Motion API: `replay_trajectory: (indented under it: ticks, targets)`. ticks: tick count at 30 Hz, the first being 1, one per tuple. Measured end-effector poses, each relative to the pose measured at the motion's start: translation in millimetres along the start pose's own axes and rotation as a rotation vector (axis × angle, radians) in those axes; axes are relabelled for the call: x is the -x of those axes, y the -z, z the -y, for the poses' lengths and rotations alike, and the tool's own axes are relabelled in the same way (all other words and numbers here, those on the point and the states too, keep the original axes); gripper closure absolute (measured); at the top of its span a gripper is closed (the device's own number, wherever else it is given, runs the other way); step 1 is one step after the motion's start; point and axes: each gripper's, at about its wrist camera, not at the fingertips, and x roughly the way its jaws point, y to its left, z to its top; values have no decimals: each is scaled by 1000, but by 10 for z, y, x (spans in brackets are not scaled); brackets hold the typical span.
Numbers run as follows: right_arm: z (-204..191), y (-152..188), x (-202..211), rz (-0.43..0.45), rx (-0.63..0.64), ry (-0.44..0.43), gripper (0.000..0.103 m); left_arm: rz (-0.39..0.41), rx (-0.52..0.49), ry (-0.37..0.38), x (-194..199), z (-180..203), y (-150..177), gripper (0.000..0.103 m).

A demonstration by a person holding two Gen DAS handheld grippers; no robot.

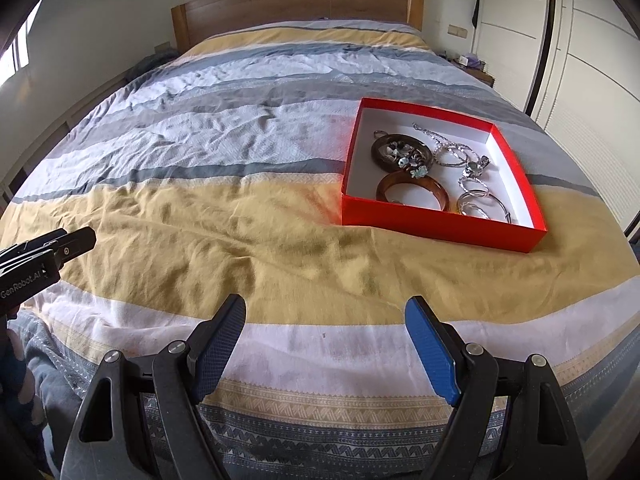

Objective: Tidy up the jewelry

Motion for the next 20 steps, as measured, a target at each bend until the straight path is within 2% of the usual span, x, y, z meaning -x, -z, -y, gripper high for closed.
replay_trajectory:
  ticks: [20]
  targets:
    - [-44, 68, 133, 13, 9, -2, 22, 42, -20, -10, 177, 54, 21, 49]
